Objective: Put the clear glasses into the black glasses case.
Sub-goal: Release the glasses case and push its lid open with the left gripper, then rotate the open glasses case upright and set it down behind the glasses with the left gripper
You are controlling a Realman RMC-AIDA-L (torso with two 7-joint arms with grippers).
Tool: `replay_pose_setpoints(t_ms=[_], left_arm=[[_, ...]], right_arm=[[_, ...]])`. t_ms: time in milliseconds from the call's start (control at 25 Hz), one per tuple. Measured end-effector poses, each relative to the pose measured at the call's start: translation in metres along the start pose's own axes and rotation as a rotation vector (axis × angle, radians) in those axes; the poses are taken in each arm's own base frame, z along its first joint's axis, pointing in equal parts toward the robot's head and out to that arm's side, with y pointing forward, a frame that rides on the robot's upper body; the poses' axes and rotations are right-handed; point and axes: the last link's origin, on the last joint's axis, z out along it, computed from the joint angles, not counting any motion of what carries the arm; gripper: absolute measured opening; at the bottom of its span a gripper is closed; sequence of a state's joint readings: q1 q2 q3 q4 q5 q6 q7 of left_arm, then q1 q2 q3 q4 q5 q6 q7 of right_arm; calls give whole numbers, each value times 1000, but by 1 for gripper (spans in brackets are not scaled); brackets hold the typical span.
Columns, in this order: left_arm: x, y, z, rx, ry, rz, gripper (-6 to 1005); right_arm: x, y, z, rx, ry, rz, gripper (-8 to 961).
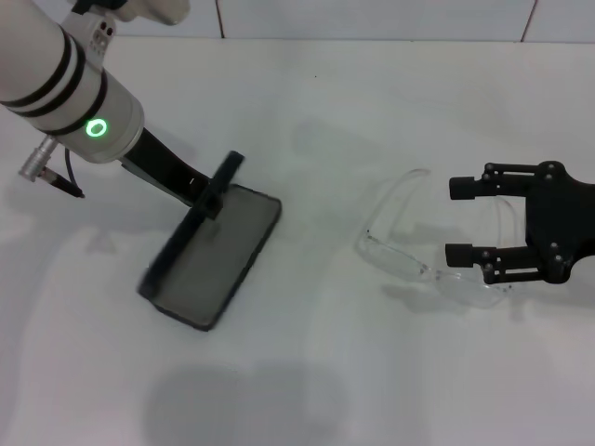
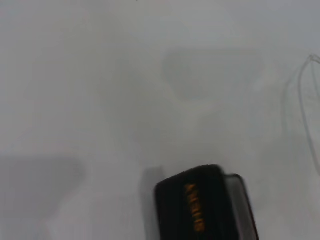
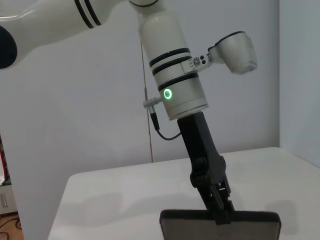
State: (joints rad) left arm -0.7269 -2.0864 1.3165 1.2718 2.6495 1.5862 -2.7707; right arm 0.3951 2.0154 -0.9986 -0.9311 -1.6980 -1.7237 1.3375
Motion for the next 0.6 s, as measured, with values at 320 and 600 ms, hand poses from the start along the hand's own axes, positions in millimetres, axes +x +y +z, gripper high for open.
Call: replay_pose_setpoints(t_ms=[320,600], left_arm=[[-1,-1,0,1,1,-1,283],[5,4,-2,21,26,74,232]], right_arm=[[0,1,0,-4,-1,1,743],[-5,0,-1,10,-44,-2,743]])
